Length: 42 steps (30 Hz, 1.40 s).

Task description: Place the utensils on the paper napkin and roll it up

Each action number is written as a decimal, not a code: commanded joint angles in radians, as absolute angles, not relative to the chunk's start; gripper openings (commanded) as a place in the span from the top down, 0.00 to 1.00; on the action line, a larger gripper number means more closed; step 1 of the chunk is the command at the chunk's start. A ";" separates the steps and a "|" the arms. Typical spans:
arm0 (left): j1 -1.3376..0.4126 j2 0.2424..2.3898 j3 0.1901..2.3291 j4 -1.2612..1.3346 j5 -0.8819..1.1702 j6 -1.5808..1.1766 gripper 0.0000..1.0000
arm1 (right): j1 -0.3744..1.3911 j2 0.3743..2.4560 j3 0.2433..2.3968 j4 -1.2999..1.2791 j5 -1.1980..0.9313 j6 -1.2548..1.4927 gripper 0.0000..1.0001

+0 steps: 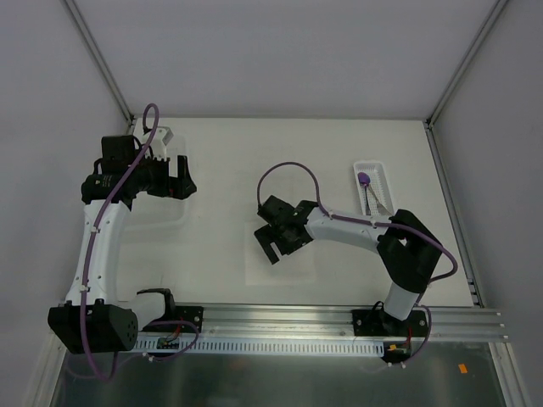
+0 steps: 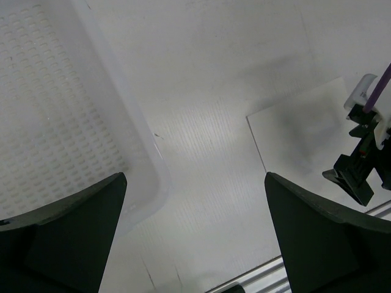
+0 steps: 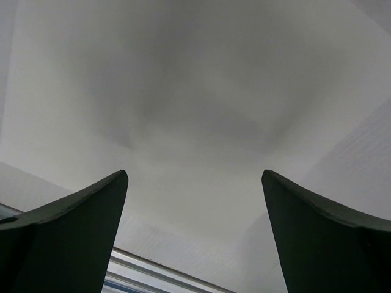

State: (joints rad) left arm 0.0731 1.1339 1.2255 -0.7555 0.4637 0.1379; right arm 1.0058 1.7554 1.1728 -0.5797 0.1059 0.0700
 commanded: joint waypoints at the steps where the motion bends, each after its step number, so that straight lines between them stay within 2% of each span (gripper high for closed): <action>1: 0.075 1.126 1.207 -0.762 0.462 0.124 0.01 | 1.005 1.718 1.203 -0.624 0.152 0.268 0.04; 9: 0.075 1.127 1.204 -0.761 0.440 0.123 0.01 | 1.017 1.739 1.183 -0.649 0.181 0.442 0.09; 15: 0.075 1.126 1.203 -0.761 0.433 0.118 0.01 | 1.016 1.834 1.196 -0.653 0.231 0.384 0.07; 23: 0.077 1.117 1.203 -0.761 0.428 0.130 0.01 | 0.970 1.855 1.171 -0.614 0.242 0.106 0.05; 35: 0.077 1.150 1.219 -0.762 0.472 0.181 0.01 | 0.739 1.712 1.088 -0.425 -0.112 -0.452 0.05; 39: 0.077 1.161 1.232 -0.761 0.486 0.195 0.01 | 0.732 1.718 1.141 -0.440 -0.121 -0.598 0.03; 42: 0.075 1.160 1.238 -0.762 0.489 0.204 0.01 | 0.732 1.723 1.233 -0.483 -0.078 -0.583 0.01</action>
State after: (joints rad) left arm 0.0731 1.1629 1.2072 -0.7582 0.4553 0.1761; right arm 0.7284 1.7588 1.1275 -0.4698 -0.0753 -0.4892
